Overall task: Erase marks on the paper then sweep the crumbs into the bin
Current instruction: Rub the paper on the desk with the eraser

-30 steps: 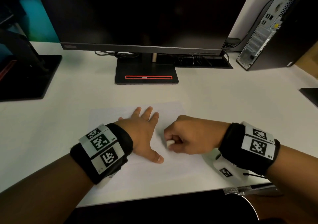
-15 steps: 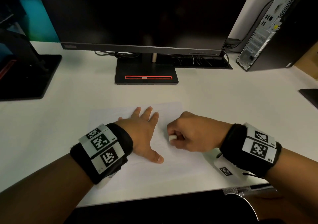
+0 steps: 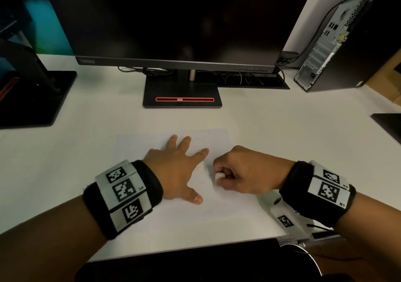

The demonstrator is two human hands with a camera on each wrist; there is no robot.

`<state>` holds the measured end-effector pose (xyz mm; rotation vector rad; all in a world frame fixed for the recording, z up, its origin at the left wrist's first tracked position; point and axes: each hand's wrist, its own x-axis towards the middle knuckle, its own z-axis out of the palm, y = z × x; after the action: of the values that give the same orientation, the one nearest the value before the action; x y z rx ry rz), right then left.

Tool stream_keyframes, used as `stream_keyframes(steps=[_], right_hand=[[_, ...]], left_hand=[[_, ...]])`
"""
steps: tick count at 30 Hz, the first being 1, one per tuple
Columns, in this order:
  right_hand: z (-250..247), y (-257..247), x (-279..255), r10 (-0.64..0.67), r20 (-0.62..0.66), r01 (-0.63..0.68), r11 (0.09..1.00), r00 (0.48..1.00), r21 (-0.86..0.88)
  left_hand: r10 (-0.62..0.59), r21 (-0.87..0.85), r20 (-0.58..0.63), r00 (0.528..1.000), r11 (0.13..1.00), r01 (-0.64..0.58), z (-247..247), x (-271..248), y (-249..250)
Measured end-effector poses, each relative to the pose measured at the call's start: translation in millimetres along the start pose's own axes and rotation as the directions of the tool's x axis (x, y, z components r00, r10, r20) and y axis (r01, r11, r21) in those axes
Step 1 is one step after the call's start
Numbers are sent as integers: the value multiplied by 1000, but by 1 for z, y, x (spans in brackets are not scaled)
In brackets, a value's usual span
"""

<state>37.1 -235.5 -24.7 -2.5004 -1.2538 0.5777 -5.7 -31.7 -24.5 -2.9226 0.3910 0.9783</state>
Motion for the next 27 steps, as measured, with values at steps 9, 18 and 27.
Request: stream_keyframes(steps=[9,18,27], right_hand=[[5,-10,0,-33,2,33,999,999,-12],[8,-10,-8,-81,35,82,997,996,-13],[9,-11,-11,-77,50,77,997,996,3]], left_hand=[[-11,-47,88,996,999,16,7,-6,-1],[-24,-41,120,993,999,29,7,-3,1],[-30,-39,135,990,999,36,8,-1,0]])
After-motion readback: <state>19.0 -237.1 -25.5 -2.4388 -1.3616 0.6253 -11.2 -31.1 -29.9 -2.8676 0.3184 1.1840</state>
